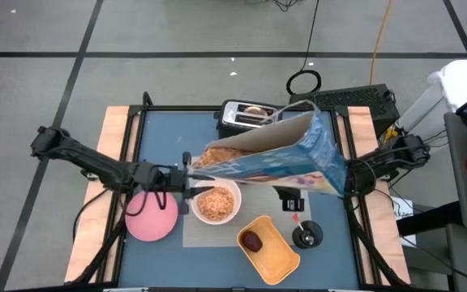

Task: Arrange a breakfast setting
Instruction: Pour the cereal into the white bowl

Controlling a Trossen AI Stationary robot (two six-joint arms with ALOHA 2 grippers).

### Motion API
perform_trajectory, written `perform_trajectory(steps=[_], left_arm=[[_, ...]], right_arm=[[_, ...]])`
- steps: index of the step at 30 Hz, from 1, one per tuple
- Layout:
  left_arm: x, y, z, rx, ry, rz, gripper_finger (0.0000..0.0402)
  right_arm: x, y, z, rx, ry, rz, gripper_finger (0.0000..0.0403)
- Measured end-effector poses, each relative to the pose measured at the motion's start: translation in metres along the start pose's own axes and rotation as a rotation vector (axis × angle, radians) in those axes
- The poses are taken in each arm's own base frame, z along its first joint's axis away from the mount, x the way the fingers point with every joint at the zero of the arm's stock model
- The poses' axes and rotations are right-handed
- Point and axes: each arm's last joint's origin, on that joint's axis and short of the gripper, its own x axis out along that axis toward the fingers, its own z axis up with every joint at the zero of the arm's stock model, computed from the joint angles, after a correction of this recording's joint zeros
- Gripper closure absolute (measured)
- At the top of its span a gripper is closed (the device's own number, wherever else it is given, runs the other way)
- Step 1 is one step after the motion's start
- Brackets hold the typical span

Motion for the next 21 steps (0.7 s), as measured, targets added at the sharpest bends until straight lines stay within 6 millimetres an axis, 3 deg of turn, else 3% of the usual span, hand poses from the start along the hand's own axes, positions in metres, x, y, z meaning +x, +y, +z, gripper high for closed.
perform_trajectory(steps=[9,21], left_arm=[[0.019,0.005,-0.012,-0.06,-0.039,0.045,0.0289],[0.021,0.016,-0.01,-0.072,-0.079,0.095,0.0289]], right_arm=[[-0.001,0.003,-0.006,0.005,0.02,0.01,0.014],[-0.001,0.003,-0.006,0.003,0.019,0.01,0.014]])
